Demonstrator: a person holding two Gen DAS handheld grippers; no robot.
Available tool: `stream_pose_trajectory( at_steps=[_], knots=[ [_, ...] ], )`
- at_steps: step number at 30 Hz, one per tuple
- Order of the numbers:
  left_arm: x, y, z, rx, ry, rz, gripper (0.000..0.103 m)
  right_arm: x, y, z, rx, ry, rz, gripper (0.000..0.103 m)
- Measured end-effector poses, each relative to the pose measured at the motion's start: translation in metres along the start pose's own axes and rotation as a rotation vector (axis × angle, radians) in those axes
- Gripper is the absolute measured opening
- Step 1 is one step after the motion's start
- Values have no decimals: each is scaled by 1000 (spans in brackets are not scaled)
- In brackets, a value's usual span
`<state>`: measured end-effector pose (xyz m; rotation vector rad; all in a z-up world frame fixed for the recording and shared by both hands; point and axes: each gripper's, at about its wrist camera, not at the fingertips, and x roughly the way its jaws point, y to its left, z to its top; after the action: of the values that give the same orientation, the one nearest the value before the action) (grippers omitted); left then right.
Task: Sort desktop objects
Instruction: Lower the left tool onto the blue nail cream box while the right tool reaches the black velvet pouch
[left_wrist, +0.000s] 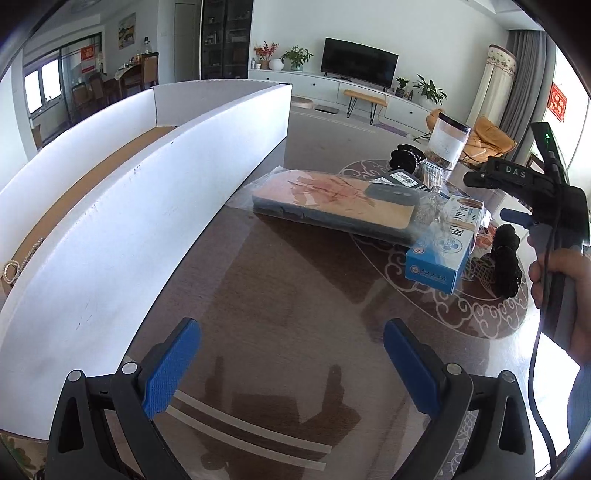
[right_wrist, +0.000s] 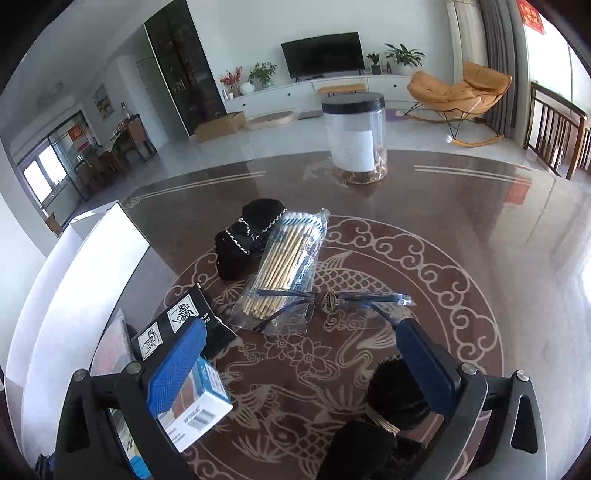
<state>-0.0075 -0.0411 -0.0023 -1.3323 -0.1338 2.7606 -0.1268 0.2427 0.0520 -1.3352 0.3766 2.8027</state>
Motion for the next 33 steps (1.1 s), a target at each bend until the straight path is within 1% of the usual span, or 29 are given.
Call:
stream_pose_trajectory(
  at_steps=[2,3,5,7,9,10,12,14,17,20,22,24,26,28,30,33],
  knots=[
    [-2,4,1,-21,-7,-10,101,21,6,-1,-38,83,2,103],
    [-3,7,1,-33,-11,-18,101,23,10,-7,-74,102,-6,103],
    [-4,12,2,-61,-16,-38,101,12,17,-22,-155,92,30,103],
    [-5,16,3,-86,-19,-56,101,0,25,-47,-258,118,70,103],
    [-6,19,3,-105,-26,-67,101,-12,29,-75,-345,167,101,103],
    [-7,20,3,-112,-30,-72,101,-18,29,-89,-374,188,124,103],
    [-7,21,3,-119,-33,-78,101,-31,25,-107,-384,200,158,103],
    [-7,20,3,-121,-32,-76,101,-41,19,-115,-358,177,172,103],
    [-5,20,3,-122,-24,-65,101,-41,22,-113,-347,126,136,103],
    [-3,19,2,-121,-16,-50,101,-24,37,-112,-359,140,96,103],
    [-3,19,1,-118,-11,-44,101,-13,55,-119,-416,148,80,103],
    [-2,18,0,-113,-6,-44,101,-8,75,-131,-476,169,98,103],
    [-1,17,0,-110,0,-46,101,-12,91,-146,-517,177,154,103],
    [1,15,0,-103,12,-54,101,-20,101,-156,-551,170,170,103],
    [3,10,1,-86,22,-57,101,-36,99,-156,-547,125,165,102],
    [5,-5,1,-27,31,-61,101,-77,69,-141,-452,-19,97,103]
  ],
)
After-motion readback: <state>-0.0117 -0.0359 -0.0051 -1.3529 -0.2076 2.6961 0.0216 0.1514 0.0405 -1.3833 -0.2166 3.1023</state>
